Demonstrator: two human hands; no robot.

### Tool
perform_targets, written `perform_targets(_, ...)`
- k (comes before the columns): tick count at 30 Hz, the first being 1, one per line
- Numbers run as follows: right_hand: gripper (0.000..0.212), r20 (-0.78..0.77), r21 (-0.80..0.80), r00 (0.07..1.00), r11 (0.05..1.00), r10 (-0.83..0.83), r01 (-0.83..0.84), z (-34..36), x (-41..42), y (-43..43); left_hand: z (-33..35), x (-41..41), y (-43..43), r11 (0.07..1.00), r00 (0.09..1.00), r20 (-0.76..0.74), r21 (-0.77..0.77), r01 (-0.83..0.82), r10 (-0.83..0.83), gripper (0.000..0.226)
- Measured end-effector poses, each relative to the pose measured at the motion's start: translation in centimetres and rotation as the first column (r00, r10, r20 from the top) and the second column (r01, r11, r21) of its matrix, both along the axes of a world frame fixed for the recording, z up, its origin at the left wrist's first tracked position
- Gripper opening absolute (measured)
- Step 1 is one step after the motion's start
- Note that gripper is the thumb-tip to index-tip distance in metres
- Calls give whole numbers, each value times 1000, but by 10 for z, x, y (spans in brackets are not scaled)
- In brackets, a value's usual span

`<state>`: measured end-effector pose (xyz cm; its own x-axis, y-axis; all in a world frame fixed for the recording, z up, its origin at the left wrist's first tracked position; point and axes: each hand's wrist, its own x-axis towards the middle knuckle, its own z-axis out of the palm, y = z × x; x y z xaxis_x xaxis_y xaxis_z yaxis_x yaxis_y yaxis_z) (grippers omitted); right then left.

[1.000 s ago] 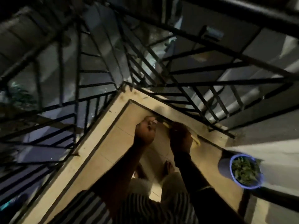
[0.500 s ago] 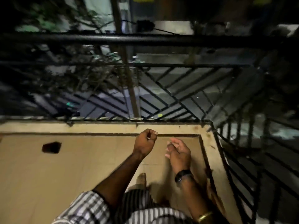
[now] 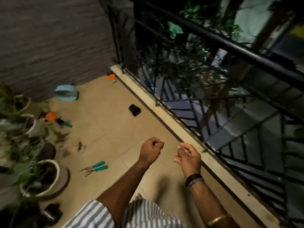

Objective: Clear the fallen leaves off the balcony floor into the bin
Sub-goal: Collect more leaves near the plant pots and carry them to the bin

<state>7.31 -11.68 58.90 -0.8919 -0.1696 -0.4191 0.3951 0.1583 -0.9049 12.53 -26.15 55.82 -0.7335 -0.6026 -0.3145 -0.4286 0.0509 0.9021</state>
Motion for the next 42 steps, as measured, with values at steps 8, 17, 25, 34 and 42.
perform_targets(8,15,60,-10,936,938,346,-346,-16,21,-156,-6,78,-111,915,914,58,14,-404,402,16)
perform_targets(17,13,73,-42,695,698,715,-715,-20,59,-272,-16,145,-154,596,599,58,66,-800,798,20)
perform_targets(25,12,71,-32,478,481,876,-876,-16,47,-342,-2,124,-198,410,412,39,61,-910,910,17)
perform_targets(34,10,107,-17,265,269,958,-963,-18,84,-346,2,163,-169,127,132,39,103,-986,991,21)
perform_targets(42,9,170,5,122,123,978,-992,-34,172,-315,-24,253,-84,-152,-130,129,182,-972,983,16)
